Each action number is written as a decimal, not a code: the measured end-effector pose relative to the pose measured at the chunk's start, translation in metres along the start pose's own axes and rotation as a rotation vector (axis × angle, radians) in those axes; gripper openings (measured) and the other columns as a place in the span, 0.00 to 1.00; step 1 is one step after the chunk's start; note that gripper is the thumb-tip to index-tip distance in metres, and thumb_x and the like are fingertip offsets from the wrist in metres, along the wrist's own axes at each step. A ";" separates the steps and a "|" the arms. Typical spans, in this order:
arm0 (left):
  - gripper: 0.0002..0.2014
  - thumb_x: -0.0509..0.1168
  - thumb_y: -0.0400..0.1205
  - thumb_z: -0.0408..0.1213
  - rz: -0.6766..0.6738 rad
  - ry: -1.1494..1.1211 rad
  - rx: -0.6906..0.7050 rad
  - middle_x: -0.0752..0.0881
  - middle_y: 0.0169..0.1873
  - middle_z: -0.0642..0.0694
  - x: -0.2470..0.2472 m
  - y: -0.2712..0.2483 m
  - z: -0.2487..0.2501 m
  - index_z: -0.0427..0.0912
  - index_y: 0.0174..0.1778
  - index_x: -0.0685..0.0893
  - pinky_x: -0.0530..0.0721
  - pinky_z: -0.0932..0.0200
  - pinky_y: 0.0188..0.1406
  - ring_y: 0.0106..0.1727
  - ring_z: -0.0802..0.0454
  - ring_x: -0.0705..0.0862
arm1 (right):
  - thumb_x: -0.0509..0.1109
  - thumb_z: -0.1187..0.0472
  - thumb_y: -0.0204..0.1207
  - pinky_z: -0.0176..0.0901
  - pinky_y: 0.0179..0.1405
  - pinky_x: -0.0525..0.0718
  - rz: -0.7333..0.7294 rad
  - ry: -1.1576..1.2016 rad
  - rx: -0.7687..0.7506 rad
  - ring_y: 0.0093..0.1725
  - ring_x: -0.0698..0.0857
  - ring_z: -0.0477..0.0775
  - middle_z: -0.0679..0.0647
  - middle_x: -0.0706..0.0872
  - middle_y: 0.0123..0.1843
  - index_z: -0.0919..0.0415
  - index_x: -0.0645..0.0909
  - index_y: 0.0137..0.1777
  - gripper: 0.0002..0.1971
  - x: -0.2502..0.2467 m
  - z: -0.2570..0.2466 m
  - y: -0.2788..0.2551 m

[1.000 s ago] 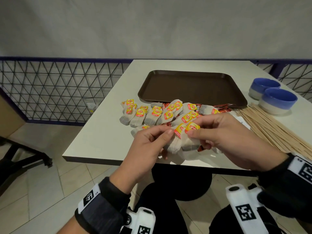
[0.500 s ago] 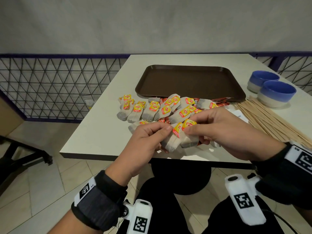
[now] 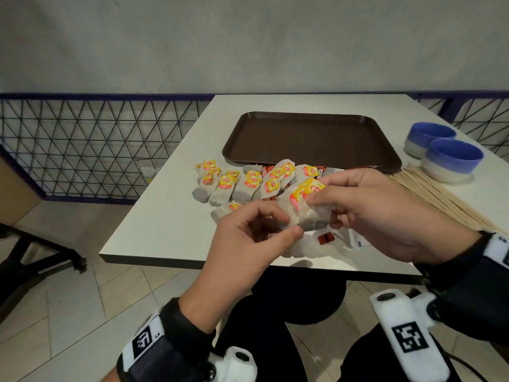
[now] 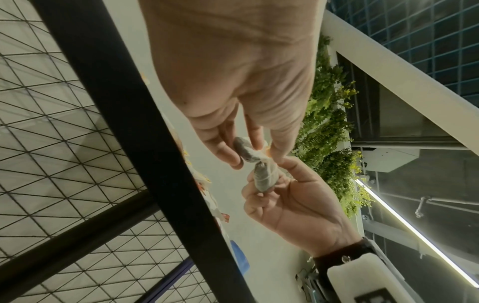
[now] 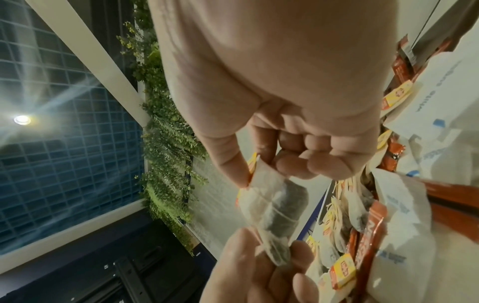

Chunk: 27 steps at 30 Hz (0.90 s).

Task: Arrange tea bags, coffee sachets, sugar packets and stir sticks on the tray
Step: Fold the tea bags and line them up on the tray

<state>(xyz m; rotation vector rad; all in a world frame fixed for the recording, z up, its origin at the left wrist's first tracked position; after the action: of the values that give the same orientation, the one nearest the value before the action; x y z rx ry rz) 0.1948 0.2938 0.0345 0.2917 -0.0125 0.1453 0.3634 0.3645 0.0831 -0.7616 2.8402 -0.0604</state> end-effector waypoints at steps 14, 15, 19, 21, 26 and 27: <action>0.02 0.77 0.76 0.27 0.117 -0.016 -0.050 0.94 0.46 0.51 0.002 -0.003 0.007 0.36 0.42 0.93 0.90 0.60 0.44 0.53 0.60 0.91 | 0.73 0.67 0.80 0.51 0.52 0.90 0.080 0.134 0.061 0.51 0.93 0.57 0.60 0.94 0.50 0.70 0.88 0.50 0.05 0.002 0.004 -0.008; 0.02 0.77 0.76 0.27 0.128 -0.015 -0.047 0.94 0.47 0.52 0.002 -0.003 0.007 0.37 0.42 0.94 0.90 0.61 0.45 0.53 0.60 0.91 | 0.73 0.67 0.80 0.52 0.51 0.88 0.080 0.142 0.068 0.46 0.92 0.56 0.60 0.94 0.48 0.69 0.88 0.49 0.05 0.003 0.005 -0.008; 0.04 0.76 0.77 0.27 0.164 -0.029 -0.033 0.94 0.50 0.49 -0.001 -0.002 0.008 0.37 0.45 0.94 0.91 0.53 0.54 0.54 0.53 0.92 | 0.74 0.67 0.79 0.71 0.62 0.85 0.094 0.187 0.120 0.46 0.88 0.63 0.70 0.89 0.48 0.71 0.86 0.54 0.08 0.004 0.011 -0.008; 0.05 0.75 0.78 0.27 0.156 -0.035 -0.032 0.94 0.50 0.47 -0.001 -0.002 0.008 0.37 0.47 0.94 0.91 0.47 0.57 0.53 0.48 0.92 | 0.74 0.68 0.79 0.70 0.62 0.87 0.094 0.229 0.142 0.49 0.87 0.65 0.76 0.87 0.51 0.71 0.87 0.51 0.06 0.005 0.013 -0.008; 0.06 0.73 0.79 0.24 0.148 -0.077 -0.012 0.94 0.46 0.43 -0.001 -0.004 0.009 0.30 0.50 0.92 0.92 0.55 0.49 0.48 0.48 0.93 | 0.73 0.68 0.79 0.58 0.58 0.92 0.037 0.349 0.162 0.50 0.90 0.62 0.69 0.90 0.52 0.64 0.88 0.45 0.03 0.007 0.018 -0.009; 0.06 0.73 0.79 0.24 0.146 -0.092 -0.007 0.94 0.45 0.41 -0.001 -0.005 0.009 0.29 0.50 0.92 0.92 0.57 0.47 0.47 0.46 0.93 | 0.72 0.68 0.79 0.58 0.59 0.92 0.024 0.376 0.169 0.49 0.90 0.61 0.68 0.90 0.51 0.63 0.88 0.45 0.03 0.007 0.019 -0.009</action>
<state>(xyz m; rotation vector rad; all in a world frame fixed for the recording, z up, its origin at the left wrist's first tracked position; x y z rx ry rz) 0.1951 0.2863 0.0416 0.2906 -0.1252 0.2765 0.3659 0.3536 0.0642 -0.7470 3.1372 -0.4809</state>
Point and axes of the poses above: each hand's wrist, its own y-axis towards the middle knuckle, its own x-axis out of the palm, z = x × y, the point moved 5 cm from there along y, towards the middle knuckle
